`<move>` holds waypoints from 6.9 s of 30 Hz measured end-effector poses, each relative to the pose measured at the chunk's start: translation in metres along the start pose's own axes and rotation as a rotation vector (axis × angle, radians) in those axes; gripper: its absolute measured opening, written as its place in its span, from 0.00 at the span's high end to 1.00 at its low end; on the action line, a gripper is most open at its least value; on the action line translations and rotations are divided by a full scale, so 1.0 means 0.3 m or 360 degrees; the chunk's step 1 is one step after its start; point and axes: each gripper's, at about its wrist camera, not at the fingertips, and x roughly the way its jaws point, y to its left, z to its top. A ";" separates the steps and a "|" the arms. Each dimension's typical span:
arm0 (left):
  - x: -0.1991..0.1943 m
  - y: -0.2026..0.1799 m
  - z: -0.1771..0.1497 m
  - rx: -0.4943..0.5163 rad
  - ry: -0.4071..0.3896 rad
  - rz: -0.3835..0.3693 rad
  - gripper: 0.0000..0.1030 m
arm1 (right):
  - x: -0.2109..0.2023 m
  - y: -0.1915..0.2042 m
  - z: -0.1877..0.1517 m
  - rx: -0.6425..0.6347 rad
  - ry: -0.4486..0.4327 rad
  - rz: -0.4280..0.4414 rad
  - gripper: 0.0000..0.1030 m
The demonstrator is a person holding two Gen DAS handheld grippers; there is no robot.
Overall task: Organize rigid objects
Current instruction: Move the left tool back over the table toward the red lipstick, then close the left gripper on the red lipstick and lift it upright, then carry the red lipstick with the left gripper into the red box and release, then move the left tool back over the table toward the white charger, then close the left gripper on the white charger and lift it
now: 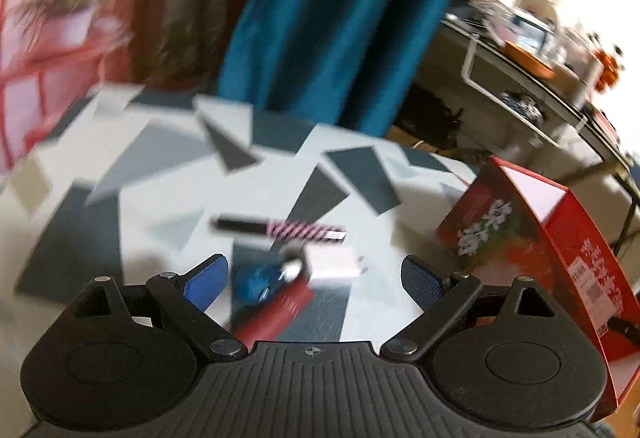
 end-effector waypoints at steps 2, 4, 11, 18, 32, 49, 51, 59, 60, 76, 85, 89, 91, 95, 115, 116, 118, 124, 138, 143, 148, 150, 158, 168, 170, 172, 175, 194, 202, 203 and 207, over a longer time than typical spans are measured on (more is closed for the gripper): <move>0.012 0.011 -0.025 -0.0021 0.0040 0.0047 0.09 | 0.001 0.000 0.000 0.0001 0.0000 0.0000 0.91; 0.022 0.015 -0.054 -0.0017 0.0080 0.0124 0.10 | 0.001 0.001 0.000 0.0000 0.0000 -0.0002 0.91; 0.083 0.010 -0.118 0.0023 0.0219 0.0394 0.09 | 0.001 0.001 0.000 0.0000 0.0001 0.0000 0.91; 0.097 -0.012 -0.114 0.0175 0.0129 0.0394 0.14 | 0.002 0.002 0.000 -0.0001 0.0001 -0.0002 0.91; 0.130 -0.045 -0.134 0.0271 0.0222 0.0294 0.70 | 0.002 0.004 0.000 -0.0003 0.0002 -0.0003 0.91; 0.164 -0.064 -0.126 0.0323 0.0170 0.0329 0.76 | -0.001 0.009 -0.001 -0.0016 0.0012 -0.0012 0.91; 0.164 -0.064 -0.126 0.0323 0.0173 0.0329 0.76 | -0.001 0.009 -0.001 -0.0015 0.0011 -0.0012 0.91; 0.152 -0.076 -0.122 0.0295 0.0180 0.0279 0.77 | -0.002 0.008 0.000 -0.0015 0.0010 -0.0013 0.91; 0.147 -0.083 -0.119 0.0299 0.0172 0.0264 0.77 | -0.002 0.008 0.001 -0.0015 0.0009 -0.0014 0.91; 0.057 -0.276 -0.032 0.0391 0.0005 -0.0073 0.77 | -0.004 0.009 0.003 -0.0006 0.0014 -0.0024 0.91; 0.049 -0.441 0.030 0.0526 -0.0069 -0.0357 0.77 | -0.007 0.006 0.001 0.0001 0.0011 -0.0016 0.91; 0.051 -0.530 0.054 0.0647 -0.0127 -0.0531 0.77 | -0.004 0.008 0.001 0.0001 0.0013 -0.0014 0.91; 0.067 -0.571 0.057 0.0684 -0.0138 -0.0590 0.77 | -0.004 0.007 0.001 0.0005 0.0013 -0.0013 0.91; 0.117 -0.632 0.032 0.0669 -0.0134 -0.0701 0.77 | -0.003 0.007 0.001 0.0008 0.0010 -0.0010 0.91; 0.207 -0.643 -0.061 0.0738 0.0063 -0.0762 0.77 | 0.001 0.005 0.004 0.0007 0.0014 -0.0001 0.91; 0.206 -0.640 -0.057 0.0734 0.0059 -0.0757 0.77 | 0.001 0.005 0.003 0.0006 0.0014 -0.0002 0.91; 0.195 -0.628 -0.049 0.0717 0.0037 -0.0747 0.76 | 0.000 0.005 0.003 0.0007 0.0014 -0.0002 0.91; 0.136 -0.549 0.006 0.0610 -0.0061 -0.0734 0.43 | 0.000 0.005 0.002 0.0010 0.0013 -0.0001 0.91; 0.097 -0.194 0.137 0.0100 -0.0146 -0.0106 0.00 | -0.002 0.004 -0.003 0.0018 0.0012 -0.0001 0.91; 0.133 -0.148 0.112 0.0082 -0.0088 0.0074 0.00 | -0.003 0.005 -0.003 0.0017 0.0012 -0.0001 0.91; 0.153 -0.164 0.062 0.0164 -0.0089 0.0116 0.01 | -0.002 0.006 -0.003 0.0016 0.0014 -0.0002 0.90; 0.171 -0.165 0.037 0.0124 -0.0103 0.0121 0.02 | -0.003 0.005 -0.004 0.0018 0.0014 -0.0003 0.90; 0.240 -0.174 -0.049 0.0134 -0.0095 0.0226 0.22 | -0.003 0.002 -0.003 0.0011 0.0011 0.0006 0.90; 0.272 -0.181 -0.077 0.0242 -0.0087 0.0331 0.35 | 0.000 0.001 0.000 0.0016 0.0008 0.0014 0.89; 0.275 -0.183 -0.080 0.0240 -0.0105 0.0360 0.35 | 0.000 0.000 -0.001 0.0017 0.0009 0.0013 0.89; 0.275 -0.185 -0.081 0.0229 -0.0123 0.0370 0.38 | 0.000 -0.002 -0.002 0.0031 0.0009 0.0016 0.89; 0.281 -0.195 -0.090 0.0263 -0.0138 0.0367 0.49 | 0.000 -0.001 -0.002 0.0026 0.0010 0.0015 0.89; 0.250 -0.215 -0.151 0.0373 -0.0224 0.0361 0.52 | 0.007 0.009 -0.003 0.0019 0.0002 -0.0004 0.89; 0.247 -0.206 -0.151 0.0359 -0.0223 0.0347 0.52 | 0.007 0.013 -0.002 0.0020 0.0005 -0.0024 0.91; 0.248 -0.206 -0.151 0.0359 -0.0222 0.0347 0.52 | 0.007 0.014 -0.001 0.0018 0.0005 -0.0026 0.91; 0.251 -0.207 -0.147 0.0363 -0.0214 0.0347 0.52 | 0.005 0.018 -0.004 0.0030 -0.0003 -0.0039 0.91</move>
